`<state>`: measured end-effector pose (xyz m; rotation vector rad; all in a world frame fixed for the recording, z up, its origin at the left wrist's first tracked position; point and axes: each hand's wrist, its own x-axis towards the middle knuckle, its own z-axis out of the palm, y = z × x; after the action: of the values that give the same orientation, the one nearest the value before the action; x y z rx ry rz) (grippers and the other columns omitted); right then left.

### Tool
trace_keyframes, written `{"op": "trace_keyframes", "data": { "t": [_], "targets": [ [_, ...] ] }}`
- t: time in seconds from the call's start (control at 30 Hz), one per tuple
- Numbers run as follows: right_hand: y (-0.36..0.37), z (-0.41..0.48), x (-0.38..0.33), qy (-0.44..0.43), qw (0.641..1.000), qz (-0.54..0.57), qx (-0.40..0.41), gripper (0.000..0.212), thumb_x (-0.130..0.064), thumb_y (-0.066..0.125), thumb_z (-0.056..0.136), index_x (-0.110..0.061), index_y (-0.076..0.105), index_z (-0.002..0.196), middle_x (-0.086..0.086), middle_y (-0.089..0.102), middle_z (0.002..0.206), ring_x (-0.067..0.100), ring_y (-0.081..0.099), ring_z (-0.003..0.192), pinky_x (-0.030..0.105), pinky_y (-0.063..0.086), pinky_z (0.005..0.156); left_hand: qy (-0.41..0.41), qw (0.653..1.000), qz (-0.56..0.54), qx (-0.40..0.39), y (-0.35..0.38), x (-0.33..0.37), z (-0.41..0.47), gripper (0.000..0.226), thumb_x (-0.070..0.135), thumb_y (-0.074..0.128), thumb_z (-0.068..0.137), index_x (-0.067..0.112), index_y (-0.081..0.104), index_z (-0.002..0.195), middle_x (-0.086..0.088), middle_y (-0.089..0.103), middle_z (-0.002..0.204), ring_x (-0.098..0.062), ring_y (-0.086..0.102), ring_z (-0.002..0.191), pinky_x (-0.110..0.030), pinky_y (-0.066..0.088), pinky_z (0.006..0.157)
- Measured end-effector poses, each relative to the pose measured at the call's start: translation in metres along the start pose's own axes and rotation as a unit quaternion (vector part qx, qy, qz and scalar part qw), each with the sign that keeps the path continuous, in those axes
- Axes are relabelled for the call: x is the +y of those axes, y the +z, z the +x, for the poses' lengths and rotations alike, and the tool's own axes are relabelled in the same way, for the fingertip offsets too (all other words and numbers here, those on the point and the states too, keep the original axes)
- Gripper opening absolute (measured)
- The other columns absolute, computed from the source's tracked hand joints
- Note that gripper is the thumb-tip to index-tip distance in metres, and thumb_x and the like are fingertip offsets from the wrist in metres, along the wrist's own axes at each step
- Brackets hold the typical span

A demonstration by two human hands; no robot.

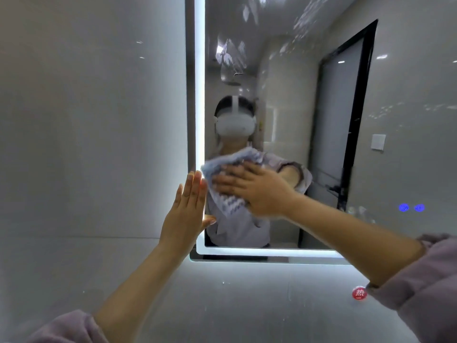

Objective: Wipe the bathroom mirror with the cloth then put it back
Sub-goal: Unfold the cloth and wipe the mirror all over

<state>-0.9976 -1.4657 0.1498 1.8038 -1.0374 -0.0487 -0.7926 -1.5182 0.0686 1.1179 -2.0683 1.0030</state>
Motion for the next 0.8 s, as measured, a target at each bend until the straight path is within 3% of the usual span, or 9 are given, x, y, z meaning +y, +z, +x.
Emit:
{"op": "trace_keyframes", "data": {
  "t": [0.1, 0.17, 0.23, 0.3, 0.4, 0.5, 0.6, 0.7, 0.8],
  "targets": [
    [-0.025, 0.022, 0.044, 0.163, 0.983, 0.031, 0.081, 0.06, -0.034, 0.029, 0.091, -0.027, 0.017, 0.15, 0.001, 0.016, 0.158, 0.024, 0.004, 0.147, 0.042, -0.009, 0.117, -0.005, 1.0, -0.013, 0.014, -0.001, 0.001, 0.001, 0.102, 0.06, 0.054, 0.075, -0.002, 0.013, 0.145, -0.021, 0.025, 0.15, -0.036, 0.026, 0.138, -0.043, 0.034, 0.109],
    [-0.034, 0.031, 0.055, 0.223, 0.966, 0.055, 0.116, 0.061, -0.036, 0.026, 0.09, -0.025, 0.021, 0.15, 0.001, 0.018, 0.158, 0.024, 0.008, 0.147, 0.043, -0.003, 0.118, -0.008, 1.0, -0.013, 0.015, -0.002, 0.001, 0.001, 0.102, 0.061, 0.051, 0.074, -0.001, 0.014, 0.146, -0.019, 0.027, 0.15, -0.036, 0.027, 0.138, -0.043, 0.033, 0.109],
    [-0.03, 0.033, 0.047, 0.231, 0.966, 0.05, 0.108, 0.062, -0.038, 0.024, 0.091, -0.023, 0.017, 0.15, 0.002, 0.014, 0.159, 0.025, 0.006, 0.147, 0.044, -0.003, 0.118, -0.009, 1.0, 0.002, 0.004, -0.003, 0.002, 0.001, 0.104, 0.063, 0.045, 0.077, -0.002, 0.002, 0.145, -0.018, 0.022, 0.152, -0.035, 0.023, 0.139, -0.041, 0.028, 0.111],
    [-0.016, 0.021, 0.025, 0.175, 0.981, 0.028, 0.076, 0.062, -0.037, 0.022, 0.091, -0.025, 0.011, 0.151, 0.002, 0.008, 0.16, 0.026, -0.002, 0.147, 0.047, -0.007, 0.118, -0.01, 1.0, 0.008, -0.003, -0.001, 0.001, 0.0, 0.106, 0.063, 0.047, 0.078, -0.001, -0.004, 0.144, -0.019, 0.019, 0.153, -0.035, 0.021, 0.14, -0.041, 0.028, 0.112],
    [0.006, -0.011, -0.005, 0.036, 0.999, 0.006, 0.011, 0.063, -0.035, 0.034, 0.092, -0.026, 0.012, 0.15, 0.002, 0.012, 0.159, 0.025, -0.001, 0.146, 0.049, -0.01, 0.116, -0.009, 1.0, -0.004, 0.001, -0.001, 0.002, 0.001, 0.105, 0.061, 0.054, 0.075, -0.003, 0.008, 0.145, -0.02, 0.024, 0.151, -0.037, 0.024, 0.139, -0.044, 0.032, 0.111],
    [0.004, -0.019, 0.004, -0.007, 1.0, 0.017, 0.009, 0.06, -0.037, 0.037, 0.093, -0.027, 0.018, 0.149, -0.003, 0.017, 0.156, 0.021, 0.003, 0.145, 0.044, -0.007, 0.118, -0.007, 1.0, -0.018, 0.01, -0.001, 0.001, 0.001, 0.1, 0.061, 0.059, 0.072, 0.001, 0.023, 0.145, -0.02, 0.028, 0.15, -0.037, 0.027, 0.138, -0.046, 0.036, 0.108],
    [-0.016, 0.003, 0.045, 0.111, 0.991, 0.029, 0.073, 0.059, -0.037, 0.034, 0.094, -0.028, 0.015, 0.149, -0.004, 0.011, 0.157, 0.022, 0.002, 0.146, 0.042, -0.006, 0.119, -0.009, 1.0, -0.003, 0.002, -0.002, 0.001, 0.001, 0.102, 0.062, 0.056, 0.073, 0.001, 0.017, 0.144, -0.019, 0.027, 0.151, -0.035, 0.027, 0.138, -0.044, 0.036, 0.108],
    [-0.039, 0.024, 0.082, 0.249, 0.957, 0.067, 0.132, 0.063, -0.043, 0.04, 0.094, -0.024, 0.016, 0.15, 0.0, 0.014, 0.158, 0.024, 0.006, 0.147, 0.042, -0.003, 0.117, -0.012, 1.0, 0.007, -0.005, -0.004, 0.001, 0.001, 0.101, 0.064, 0.054, 0.074, 0.0, 0.018, 0.143, -0.019, 0.029, 0.15, -0.035, 0.028, 0.137, -0.043, 0.035, 0.109],
    [-0.042, 0.028, 0.075, 0.258, 0.959, 0.046, 0.104, 0.074, -0.059, 0.034, 0.093, -0.021, 0.007, 0.151, 0.002, 0.004, 0.16, 0.025, -0.001, 0.147, 0.045, -0.005, 0.118, -0.007, 1.0, -0.013, 0.001, -0.009, 0.0, 0.001, 0.095, 0.061, 0.058, 0.072, 0.001, 0.033, 0.141, -0.02, 0.034, 0.147, -0.036, 0.033, 0.135, -0.046, 0.038, 0.106]
  ]
}}
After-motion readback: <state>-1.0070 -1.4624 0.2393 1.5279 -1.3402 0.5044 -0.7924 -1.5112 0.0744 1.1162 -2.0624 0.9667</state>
